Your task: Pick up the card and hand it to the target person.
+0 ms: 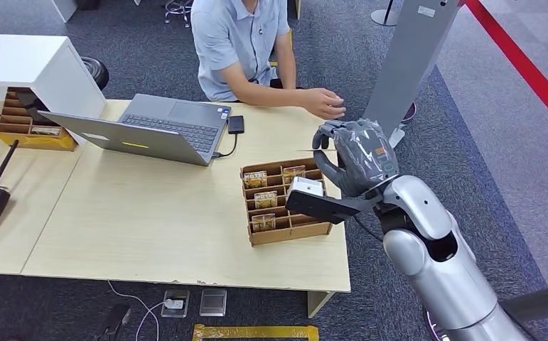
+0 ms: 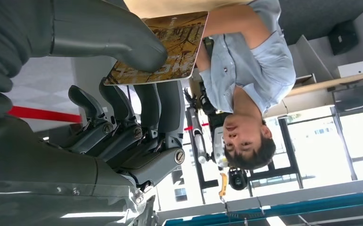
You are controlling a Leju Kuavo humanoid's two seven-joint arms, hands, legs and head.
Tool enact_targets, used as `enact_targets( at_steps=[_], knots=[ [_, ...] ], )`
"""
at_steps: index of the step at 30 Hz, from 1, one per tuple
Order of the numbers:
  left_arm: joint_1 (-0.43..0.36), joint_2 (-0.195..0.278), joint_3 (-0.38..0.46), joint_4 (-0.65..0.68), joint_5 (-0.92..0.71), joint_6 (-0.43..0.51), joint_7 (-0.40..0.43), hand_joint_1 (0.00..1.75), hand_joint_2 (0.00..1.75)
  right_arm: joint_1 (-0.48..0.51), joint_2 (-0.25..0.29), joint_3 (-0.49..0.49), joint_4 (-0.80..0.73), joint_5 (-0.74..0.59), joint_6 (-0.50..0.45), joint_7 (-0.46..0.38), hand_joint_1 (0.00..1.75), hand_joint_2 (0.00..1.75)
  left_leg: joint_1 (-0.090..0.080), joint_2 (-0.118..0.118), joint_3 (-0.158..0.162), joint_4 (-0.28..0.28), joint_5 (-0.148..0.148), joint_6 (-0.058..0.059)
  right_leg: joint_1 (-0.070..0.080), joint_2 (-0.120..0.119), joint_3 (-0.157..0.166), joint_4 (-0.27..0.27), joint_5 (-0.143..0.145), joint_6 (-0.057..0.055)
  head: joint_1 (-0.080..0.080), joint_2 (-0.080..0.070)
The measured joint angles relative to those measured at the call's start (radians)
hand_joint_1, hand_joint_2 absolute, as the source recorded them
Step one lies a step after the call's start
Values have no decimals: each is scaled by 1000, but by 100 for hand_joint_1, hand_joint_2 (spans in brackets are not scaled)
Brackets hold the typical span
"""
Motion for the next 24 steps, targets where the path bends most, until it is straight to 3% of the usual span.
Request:
enact_targets(
  at_steps=[10, 24],
  knots=[
    [-21, -1, 0, 0, -19, -6, 17, 0, 175, -20, 35, 0, 156, -20, -62, -46, 155, 175, 0, 0, 0, 0, 0, 0, 0, 0, 0, 0, 0, 0, 0, 0],
    [-13, 0, 4, 0, -23, -13, 18, 0, 175, -20, 51, 14, 218, -50, -66, -45, 155, 175, 0, 0, 0, 0, 0, 0, 0, 0, 0, 0, 0, 0, 0, 0]
  ],
)
